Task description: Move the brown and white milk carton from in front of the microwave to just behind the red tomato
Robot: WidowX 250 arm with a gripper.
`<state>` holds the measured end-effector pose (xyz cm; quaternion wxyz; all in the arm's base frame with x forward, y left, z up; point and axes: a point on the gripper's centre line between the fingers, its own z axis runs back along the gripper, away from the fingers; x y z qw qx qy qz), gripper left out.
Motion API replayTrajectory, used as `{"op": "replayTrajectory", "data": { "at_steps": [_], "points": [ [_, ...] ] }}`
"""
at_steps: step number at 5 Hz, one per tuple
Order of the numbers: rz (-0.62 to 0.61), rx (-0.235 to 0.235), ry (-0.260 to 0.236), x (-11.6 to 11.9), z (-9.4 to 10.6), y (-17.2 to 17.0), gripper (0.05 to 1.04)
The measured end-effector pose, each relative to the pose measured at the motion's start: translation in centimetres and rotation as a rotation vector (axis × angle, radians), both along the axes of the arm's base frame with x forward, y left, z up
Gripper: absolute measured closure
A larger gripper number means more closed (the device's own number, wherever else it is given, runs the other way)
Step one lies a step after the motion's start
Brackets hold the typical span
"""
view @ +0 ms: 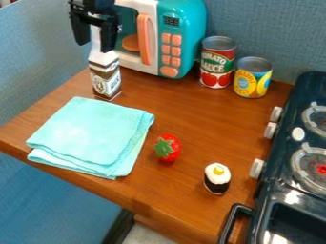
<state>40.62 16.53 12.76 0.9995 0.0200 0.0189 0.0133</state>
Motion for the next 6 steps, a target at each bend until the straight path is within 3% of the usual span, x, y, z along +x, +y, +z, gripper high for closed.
{"op": "replayTrajectory", "data": {
  "at_steps": [2, 4, 5, 6],
  "points": [
    [-0.037, -0.003, 0.074, 1.7, -2.3, -0.9, 0.083],
    [-0.039, -0.014, 0.106, 1.8, -3.4, -0.8, 0.118],
    [-0.038, -0.031, 0.102, 1.4, -3.7, -1.1, 0.224],
    [-0.031, -0.069, 0.022, 0.7, -1.8, -1.6, 0.225]
  ]
}}
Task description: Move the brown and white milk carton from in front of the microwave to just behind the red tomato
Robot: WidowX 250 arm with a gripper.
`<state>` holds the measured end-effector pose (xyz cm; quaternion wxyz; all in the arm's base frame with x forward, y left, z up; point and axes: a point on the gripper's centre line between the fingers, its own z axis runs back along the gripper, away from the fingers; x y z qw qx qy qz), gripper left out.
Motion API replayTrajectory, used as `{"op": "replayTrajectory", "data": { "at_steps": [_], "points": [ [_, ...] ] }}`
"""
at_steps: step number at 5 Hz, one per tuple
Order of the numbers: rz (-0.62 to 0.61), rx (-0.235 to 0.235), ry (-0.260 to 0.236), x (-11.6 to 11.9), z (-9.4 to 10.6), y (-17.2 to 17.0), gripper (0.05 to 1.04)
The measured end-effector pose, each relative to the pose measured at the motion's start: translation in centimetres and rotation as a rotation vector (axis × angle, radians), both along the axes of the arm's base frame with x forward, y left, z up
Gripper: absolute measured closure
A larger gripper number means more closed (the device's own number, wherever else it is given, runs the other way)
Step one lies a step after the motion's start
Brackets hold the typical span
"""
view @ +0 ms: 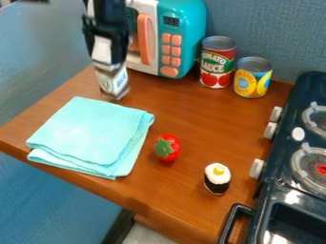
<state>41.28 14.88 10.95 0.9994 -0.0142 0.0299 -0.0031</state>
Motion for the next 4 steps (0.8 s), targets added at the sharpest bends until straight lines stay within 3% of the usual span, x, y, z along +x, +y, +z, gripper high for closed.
{"op": "replayTrajectory", "data": {
  "at_steps": [1, 2, 4],
  "points": [
    [-0.039, -0.016, -0.119, -0.1, 3.8, -0.5, 0.225],
    [-0.057, -0.018, -0.112, -0.1, 4.2, -2.0, 0.225],
    [-0.188, -0.033, -0.114, -0.1, 3.9, -10.0, 0.225]
  ]
}}
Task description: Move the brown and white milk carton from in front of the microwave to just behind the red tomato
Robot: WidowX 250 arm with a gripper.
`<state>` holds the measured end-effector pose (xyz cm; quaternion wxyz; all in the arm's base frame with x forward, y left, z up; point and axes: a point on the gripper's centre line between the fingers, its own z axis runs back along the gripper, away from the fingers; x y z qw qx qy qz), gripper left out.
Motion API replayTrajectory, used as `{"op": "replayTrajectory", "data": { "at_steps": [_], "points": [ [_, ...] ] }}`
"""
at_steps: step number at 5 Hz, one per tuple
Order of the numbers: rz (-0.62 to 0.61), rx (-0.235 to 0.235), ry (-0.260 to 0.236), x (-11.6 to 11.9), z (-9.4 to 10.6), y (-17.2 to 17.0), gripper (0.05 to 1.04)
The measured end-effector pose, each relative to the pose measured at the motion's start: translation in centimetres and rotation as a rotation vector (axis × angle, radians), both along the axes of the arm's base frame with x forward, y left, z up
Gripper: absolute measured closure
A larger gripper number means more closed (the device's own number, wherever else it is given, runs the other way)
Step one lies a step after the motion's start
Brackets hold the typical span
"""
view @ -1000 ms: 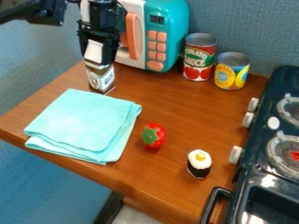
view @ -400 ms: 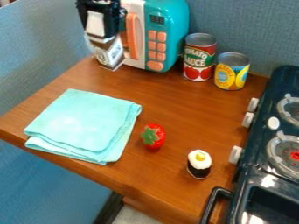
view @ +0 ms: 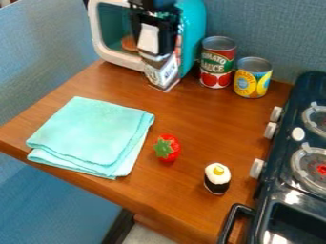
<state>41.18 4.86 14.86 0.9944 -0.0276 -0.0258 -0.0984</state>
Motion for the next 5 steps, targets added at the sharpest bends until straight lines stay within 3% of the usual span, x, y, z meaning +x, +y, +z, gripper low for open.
{"op": "replayTrajectory", "data": {
  "at_steps": [2, 4, 5],
  "points": [
    [-0.137, 0.027, 0.046, -0.6, -0.2, -2.6, 0.225],
    [-0.172, 0.026, 0.111, 0.5, -2.5, -2.4, 0.224],
    [-0.168, 0.031, 0.095, 0.9, -3.1, -2.9, 0.225]
  ]
}}
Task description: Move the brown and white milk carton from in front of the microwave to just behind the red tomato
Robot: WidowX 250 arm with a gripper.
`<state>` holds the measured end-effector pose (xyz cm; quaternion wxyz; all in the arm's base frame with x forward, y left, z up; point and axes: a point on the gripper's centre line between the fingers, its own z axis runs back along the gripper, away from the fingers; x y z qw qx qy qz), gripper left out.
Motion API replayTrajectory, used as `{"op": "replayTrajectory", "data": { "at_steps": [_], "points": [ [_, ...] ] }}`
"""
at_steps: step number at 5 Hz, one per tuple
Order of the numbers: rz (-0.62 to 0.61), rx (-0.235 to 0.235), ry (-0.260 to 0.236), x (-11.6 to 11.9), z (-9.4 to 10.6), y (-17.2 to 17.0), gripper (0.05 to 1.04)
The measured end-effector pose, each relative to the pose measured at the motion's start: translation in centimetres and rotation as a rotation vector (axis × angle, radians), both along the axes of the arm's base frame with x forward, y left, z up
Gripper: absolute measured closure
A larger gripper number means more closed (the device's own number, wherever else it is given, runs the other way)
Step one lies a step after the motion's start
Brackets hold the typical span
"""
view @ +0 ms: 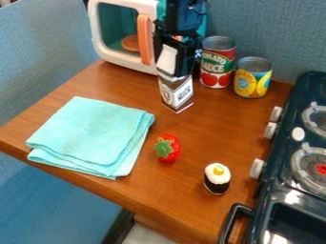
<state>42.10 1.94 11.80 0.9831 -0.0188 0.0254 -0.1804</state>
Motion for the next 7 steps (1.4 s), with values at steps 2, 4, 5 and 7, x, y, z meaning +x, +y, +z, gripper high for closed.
{"op": "replayTrajectory", "data": {
  "at_steps": [2, 4, 5, 7],
  "points": [
    [0.106, 0.011, -0.001, 0.3, -2.9, -0.5, 0.224],
    [0.208, 0.005, 0.031, -0.2, -2.9, -0.7, 0.157],
    [0.181, -0.028, 0.037, -0.3, -2.9, -1.0, 0.075],
    [0.188, -0.117, -0.045, -0.2, 0.1, -0.3, 0.079]
  ]
}}
